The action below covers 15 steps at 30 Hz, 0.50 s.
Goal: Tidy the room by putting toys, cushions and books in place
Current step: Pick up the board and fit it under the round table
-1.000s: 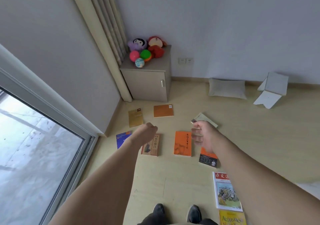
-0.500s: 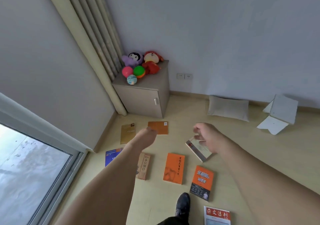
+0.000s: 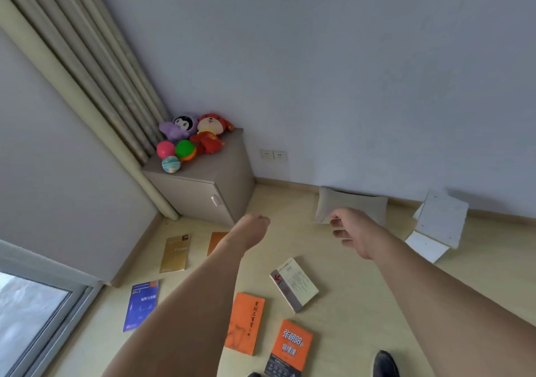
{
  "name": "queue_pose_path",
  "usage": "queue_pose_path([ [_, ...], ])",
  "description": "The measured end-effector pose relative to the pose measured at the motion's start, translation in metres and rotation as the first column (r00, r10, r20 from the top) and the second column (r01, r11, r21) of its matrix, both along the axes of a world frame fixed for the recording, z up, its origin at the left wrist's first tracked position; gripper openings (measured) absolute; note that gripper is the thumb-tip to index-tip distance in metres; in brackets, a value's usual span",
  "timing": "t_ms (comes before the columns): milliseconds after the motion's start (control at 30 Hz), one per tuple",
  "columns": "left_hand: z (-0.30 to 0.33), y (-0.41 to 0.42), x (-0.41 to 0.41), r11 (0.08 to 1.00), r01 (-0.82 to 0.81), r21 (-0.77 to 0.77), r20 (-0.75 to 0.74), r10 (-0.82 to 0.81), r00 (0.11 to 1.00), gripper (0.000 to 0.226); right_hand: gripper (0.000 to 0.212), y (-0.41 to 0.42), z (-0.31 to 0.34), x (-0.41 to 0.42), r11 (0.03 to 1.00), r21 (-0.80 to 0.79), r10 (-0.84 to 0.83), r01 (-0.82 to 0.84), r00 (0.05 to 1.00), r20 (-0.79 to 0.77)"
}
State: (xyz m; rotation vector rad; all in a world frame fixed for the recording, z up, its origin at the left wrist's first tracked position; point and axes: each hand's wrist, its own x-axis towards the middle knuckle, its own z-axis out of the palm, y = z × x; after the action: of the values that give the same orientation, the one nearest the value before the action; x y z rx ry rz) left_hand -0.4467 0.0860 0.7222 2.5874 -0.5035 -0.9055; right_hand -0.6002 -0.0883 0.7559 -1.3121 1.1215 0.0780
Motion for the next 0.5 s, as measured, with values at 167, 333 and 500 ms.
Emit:
queue_pose_path([
  [167,0.009,-0.113,-0.053,0.996,-0.090,-0.017,-0.108,0.088,0.990,0.033,0.010,-0.133,0.018,-0.050,1.000,-0.008,0.019,-0.019,1.000,-0.007],
  [333,0.021,-0.204,-0.063,0.993,-0.096,-0.072,-0.136,0.086,0.987,0.036,0.013,-0.226,0.035,-0.056,0.998,-0.035,0.062,-0.061,0.998,0.008],
  [500,0.024,-0.267,-0.056,0.977,-0.196,-0.086,-0.144,0.183,0.973,0.037,0.014,-0.289,0.032,-0.031,0.988,-0.022,0.156,-0.156,0.988,-0.006],
])
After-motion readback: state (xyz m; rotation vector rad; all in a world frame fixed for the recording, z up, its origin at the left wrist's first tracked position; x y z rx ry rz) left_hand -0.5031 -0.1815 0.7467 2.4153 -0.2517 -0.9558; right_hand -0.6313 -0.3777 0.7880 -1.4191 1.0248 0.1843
